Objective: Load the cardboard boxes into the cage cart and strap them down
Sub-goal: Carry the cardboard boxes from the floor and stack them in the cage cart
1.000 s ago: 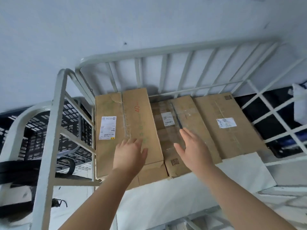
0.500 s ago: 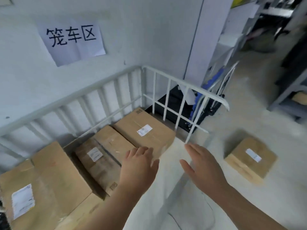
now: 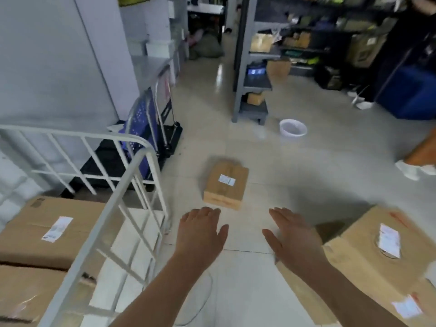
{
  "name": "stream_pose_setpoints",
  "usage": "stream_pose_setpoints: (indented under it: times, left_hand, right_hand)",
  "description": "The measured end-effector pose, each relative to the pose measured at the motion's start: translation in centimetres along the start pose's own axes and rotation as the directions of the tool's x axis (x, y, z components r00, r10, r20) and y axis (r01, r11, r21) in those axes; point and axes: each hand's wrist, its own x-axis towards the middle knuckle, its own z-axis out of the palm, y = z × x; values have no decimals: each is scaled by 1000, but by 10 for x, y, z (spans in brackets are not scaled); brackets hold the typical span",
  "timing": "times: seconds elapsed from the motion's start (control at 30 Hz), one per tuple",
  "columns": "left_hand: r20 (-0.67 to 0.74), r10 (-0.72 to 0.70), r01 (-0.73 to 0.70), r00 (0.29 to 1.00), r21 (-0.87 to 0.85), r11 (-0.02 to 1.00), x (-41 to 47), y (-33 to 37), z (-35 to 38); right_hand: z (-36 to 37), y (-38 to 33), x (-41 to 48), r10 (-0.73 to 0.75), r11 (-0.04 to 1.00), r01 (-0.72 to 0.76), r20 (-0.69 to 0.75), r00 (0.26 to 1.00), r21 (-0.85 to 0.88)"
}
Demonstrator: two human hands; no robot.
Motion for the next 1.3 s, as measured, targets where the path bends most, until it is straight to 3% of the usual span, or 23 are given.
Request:
stream_pose_setpoints:
  times: [0.17, 0.3, 0.47, 0.7, 0.97, 1.3]
  left_hand:
    - [124, 222, -228, 967, 37, 973, 54, 87, 33]
    - [192, 393, -408, 899, 40, 912, 96, 148, 61]
    - [198, 585, -594, 786, -22, 804, 145, 219, 89]
    - [253, 748, -754, 614, -90, 650, 197, 299, 122]
    - [362, 755, -775, 546, -123, 619, 220, 379, 189]
    - [566, 522, -596, 637, -66, 800, 245, 464, 296]
  right_hand:
    - [-10, 90, -32, 246, 969, -245, -21, 969, 42]
    - [-16, 139, -51, 436, 898, -430, -56, 898, 89]
    - [-24, 192, -62, 659, 752, -649, -92, 746, 120]
    - [-20, 247, -73, 842, 539, -818, -103, 530, 199]
    - [6, 316, -99, 939, 342, -897, -73, 335, 280]
    - [72, 463, -122, 951, 223, -910, 128, 283, 349]
